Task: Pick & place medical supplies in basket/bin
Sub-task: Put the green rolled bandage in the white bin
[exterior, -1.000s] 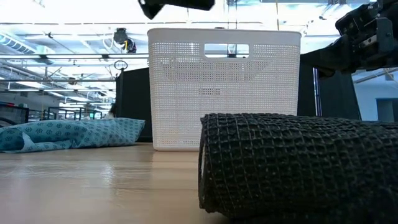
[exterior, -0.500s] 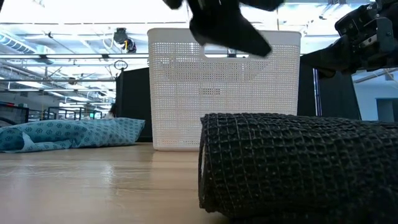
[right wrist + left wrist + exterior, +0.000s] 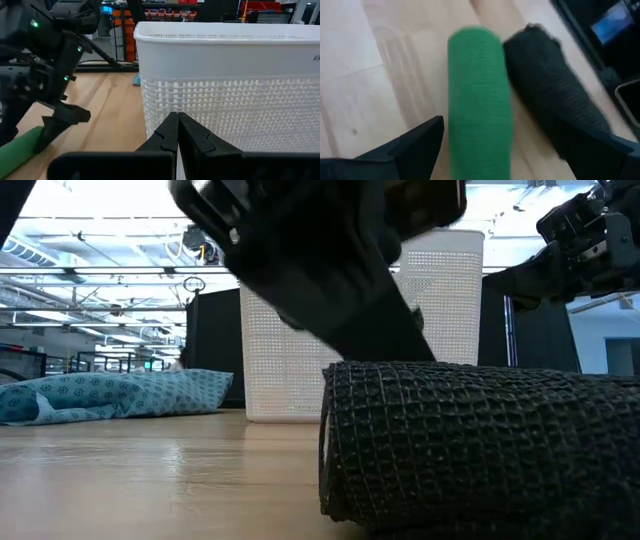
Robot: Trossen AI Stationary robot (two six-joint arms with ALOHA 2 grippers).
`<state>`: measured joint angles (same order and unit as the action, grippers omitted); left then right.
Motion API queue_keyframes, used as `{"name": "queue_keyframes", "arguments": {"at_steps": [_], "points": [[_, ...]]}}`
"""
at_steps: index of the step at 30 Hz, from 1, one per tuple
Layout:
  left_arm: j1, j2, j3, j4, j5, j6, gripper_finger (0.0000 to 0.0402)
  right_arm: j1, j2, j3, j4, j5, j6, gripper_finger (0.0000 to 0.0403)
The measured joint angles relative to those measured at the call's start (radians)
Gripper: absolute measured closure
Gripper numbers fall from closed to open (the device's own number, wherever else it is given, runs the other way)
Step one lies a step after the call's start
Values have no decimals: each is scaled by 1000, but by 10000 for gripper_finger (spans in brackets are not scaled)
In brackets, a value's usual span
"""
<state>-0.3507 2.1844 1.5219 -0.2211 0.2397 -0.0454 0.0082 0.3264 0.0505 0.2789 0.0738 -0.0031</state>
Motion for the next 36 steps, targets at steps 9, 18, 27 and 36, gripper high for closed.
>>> {"name": "queue_keyframes", "arguments": {"at_steps": [9,18,27,36], "points": [[25,33,0,16,7,-27,44,0,0,0,-7,0,19,403],[25,26,0,3,37,-14,252,0,0,0,-10,0,27,403],[10,-172,-1,-179,-82,106,354,0,0,0,-19,0,27,403],[-56,-570,-107,-388,-488,166,295,0,1,0,-31,0,36,403]]}}
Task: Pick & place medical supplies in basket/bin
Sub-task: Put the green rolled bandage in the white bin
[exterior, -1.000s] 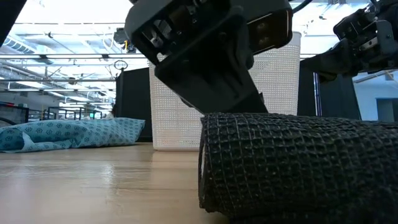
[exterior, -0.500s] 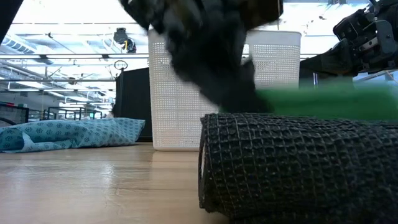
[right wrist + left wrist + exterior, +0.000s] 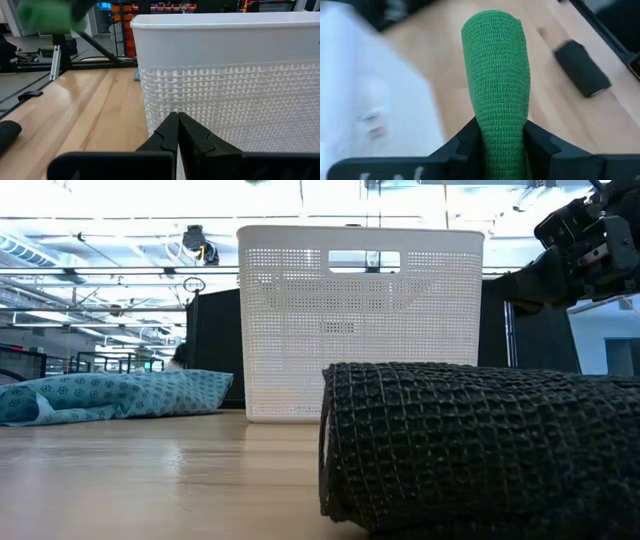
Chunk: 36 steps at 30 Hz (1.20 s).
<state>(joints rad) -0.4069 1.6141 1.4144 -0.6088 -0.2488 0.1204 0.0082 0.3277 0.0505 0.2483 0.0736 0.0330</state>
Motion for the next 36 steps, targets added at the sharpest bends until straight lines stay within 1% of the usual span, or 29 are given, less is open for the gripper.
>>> {"name": "queue_keyframes", "arguments": {"at_steps": [2,5,8,12,14,16,18,20,24,30,34,36], "points": [[0,-111,-65,40,-59,-16,297,0,0,0,1,0,2,403],[5,-292,-202,114,-147,-24,310,0,0,0,1,0,4,403],[18,-479,-387,288,-205,9,320,0,0,0,8,0,5,403],[48,-701,-648,585,-236,70,323,0,0,0,14,0,8,403],[68,-787,-764,716,-261,82,322,0,0,0,17,0,8,403],[91,-857,-869,800,-310,85,322,0,0,0,20,0,3,403],[116,-897,-953,895,-358,84,323,0,0,0,26,0,-8,403],[145,-914,-1022,948,-388,92,326,0,0,0,41,1,-18,403],[217,-915,-1099,998,-390,92,325,0,0,0,72,2,-22,403],[317,-914,-1155,1007,-381,14,326,0,0,0,78,1,-17,403],[355,-914,-1158,1007,-387,-42,325,0,0,0,81,2,-1,403],[371,-914,-1139,999,-415,-72,325,0,0,0,86,3,0,403]]}}
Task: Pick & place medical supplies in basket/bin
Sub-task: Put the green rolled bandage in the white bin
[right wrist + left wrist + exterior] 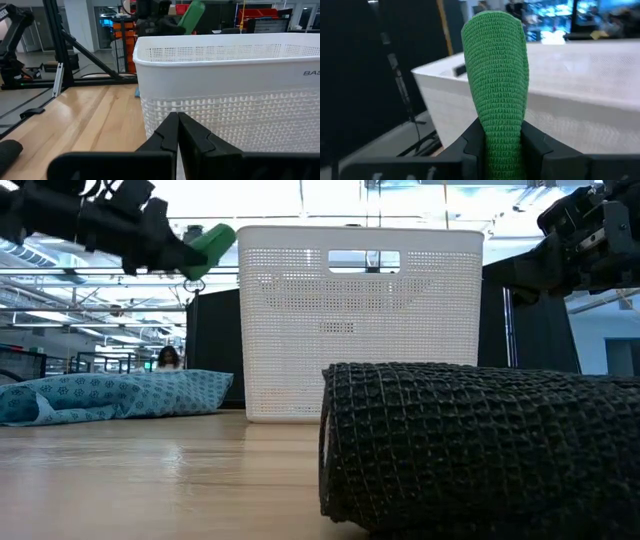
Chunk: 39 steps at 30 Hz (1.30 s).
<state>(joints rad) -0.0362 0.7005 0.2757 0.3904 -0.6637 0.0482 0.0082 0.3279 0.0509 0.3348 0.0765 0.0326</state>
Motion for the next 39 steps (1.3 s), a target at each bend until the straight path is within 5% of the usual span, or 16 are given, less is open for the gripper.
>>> {"name": "queue_keyframes", "arguments": {"at_steps": [5,11,22,29,39], "points": [[19,38,146,-137,-22,27,335,0,0,0,6,0,4,403],[75,237,522,-354,2,212,339,0,0,0,48,0,8,403],[232,806,1025,-600,444,397,341,0,0,0,58,-2,5,403],[278,1080,1174,-631,633,360,341,0,0,0,50,-2,5,403],[278,1215,1190,-653,762,392,340,0,0,0,11,-3,5,403]]}}
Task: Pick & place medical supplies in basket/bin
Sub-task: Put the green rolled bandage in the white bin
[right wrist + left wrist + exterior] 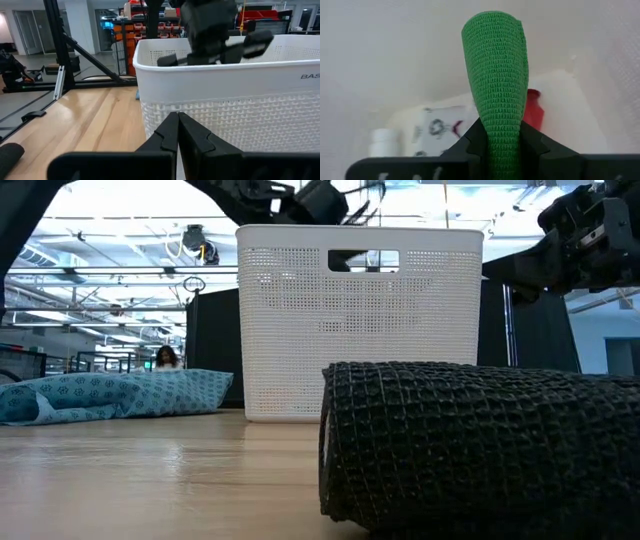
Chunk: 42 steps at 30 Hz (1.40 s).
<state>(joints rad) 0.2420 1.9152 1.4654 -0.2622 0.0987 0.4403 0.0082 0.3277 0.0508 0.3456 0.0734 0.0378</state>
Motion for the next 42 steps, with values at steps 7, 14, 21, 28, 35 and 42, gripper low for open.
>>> {"name": "queue_keyframes", "arguments": {"at_steps": [7,14,21,28,35,42], "points": [[0,84,-1,26,60,-27,340,0,0,0,0,0,10,403],[-7,147,-1,11,135,60,339,0,0,0,0,-2,6,403],[-22,182,-2,-21,168,97,339,0,0,0,0,-1,1,403],[-15,220,-3,-37,163,102,339,0,0,0,-1,-1,-4,403],[-13,238,-2,-18,128,70,332,0,0,0,-10,0,-4,403],[-12,231,-1,-19,101,46,248,0,0,0,-16,0,-3,403]]}}
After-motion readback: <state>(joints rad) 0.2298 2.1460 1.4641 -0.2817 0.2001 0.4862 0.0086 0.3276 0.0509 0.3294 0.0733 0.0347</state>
